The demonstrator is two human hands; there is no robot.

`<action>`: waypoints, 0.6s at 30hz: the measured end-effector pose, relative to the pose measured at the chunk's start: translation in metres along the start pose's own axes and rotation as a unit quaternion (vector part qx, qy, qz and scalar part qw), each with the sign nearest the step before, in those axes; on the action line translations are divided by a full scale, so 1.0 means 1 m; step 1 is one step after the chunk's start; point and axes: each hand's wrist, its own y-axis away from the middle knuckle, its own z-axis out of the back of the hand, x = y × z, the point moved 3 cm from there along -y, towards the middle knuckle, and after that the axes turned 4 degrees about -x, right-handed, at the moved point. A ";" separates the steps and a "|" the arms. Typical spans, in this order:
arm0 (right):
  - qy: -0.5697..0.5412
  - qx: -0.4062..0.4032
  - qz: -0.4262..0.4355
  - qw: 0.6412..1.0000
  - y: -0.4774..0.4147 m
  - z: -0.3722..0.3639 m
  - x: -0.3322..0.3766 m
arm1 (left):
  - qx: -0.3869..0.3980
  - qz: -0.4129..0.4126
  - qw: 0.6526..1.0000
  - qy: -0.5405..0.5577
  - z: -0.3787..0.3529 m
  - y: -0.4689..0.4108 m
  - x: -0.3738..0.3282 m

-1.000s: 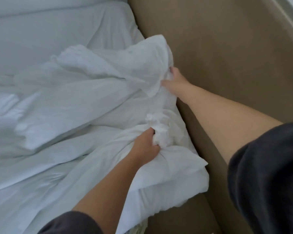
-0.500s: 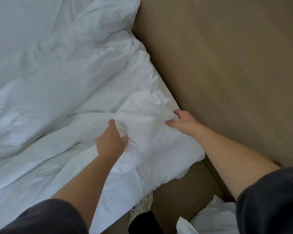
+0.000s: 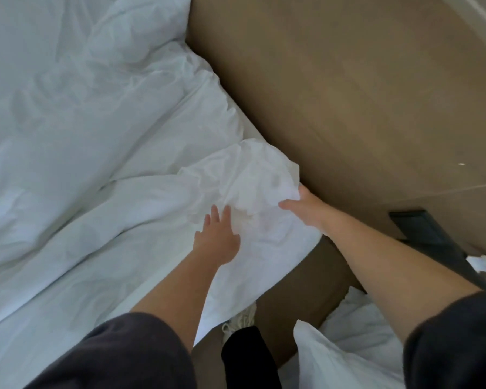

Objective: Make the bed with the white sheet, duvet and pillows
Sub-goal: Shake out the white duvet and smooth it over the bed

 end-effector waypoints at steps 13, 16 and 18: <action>0.070 0.133 0.084 0.985 -0.013 -0.047 0.138 | -0.122 0.057 0.989 -0.059 0.153 -0.034 0.074; 0.291 0.096 0.104 0.946 -0.019 -0.047 0.174 | -0.146 0.071 0.986 -0.026 0.177 -0.051 0.092; 0.466 0.015 0.153 0.871 -0.023 -0.048 0.196 | -0.155 0.075 0.985 -0.007 0.185 -0.061 0.107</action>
